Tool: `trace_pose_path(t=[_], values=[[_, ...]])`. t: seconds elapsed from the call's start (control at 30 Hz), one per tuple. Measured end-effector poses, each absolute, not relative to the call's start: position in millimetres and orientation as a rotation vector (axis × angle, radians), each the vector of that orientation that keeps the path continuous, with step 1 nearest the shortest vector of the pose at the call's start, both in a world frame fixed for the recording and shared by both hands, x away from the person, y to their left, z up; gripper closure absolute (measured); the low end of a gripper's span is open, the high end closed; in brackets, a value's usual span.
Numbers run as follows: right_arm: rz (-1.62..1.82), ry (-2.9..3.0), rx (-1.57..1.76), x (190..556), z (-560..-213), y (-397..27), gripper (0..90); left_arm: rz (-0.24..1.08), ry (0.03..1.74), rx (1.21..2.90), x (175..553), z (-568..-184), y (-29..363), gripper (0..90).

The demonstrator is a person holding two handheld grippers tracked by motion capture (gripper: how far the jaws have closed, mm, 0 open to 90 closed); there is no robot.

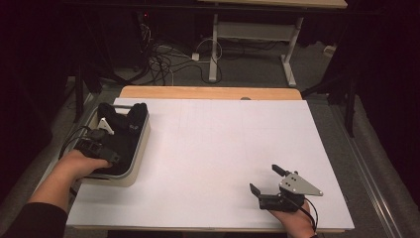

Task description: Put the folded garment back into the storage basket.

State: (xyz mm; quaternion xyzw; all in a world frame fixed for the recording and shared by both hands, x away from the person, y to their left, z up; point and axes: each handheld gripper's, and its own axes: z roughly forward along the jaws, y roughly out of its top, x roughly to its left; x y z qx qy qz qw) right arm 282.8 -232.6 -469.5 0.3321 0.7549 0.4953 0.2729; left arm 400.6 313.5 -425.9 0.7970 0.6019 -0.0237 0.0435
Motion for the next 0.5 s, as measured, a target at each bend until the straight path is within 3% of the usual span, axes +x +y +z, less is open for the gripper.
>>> trace_pose_path(t=[0.5], values=[[1.316, 2.019, 0.949, 285, -474, -237, 0.1, -0.101, 1.858, 2.433, 397, -395, 297, 0.0]])
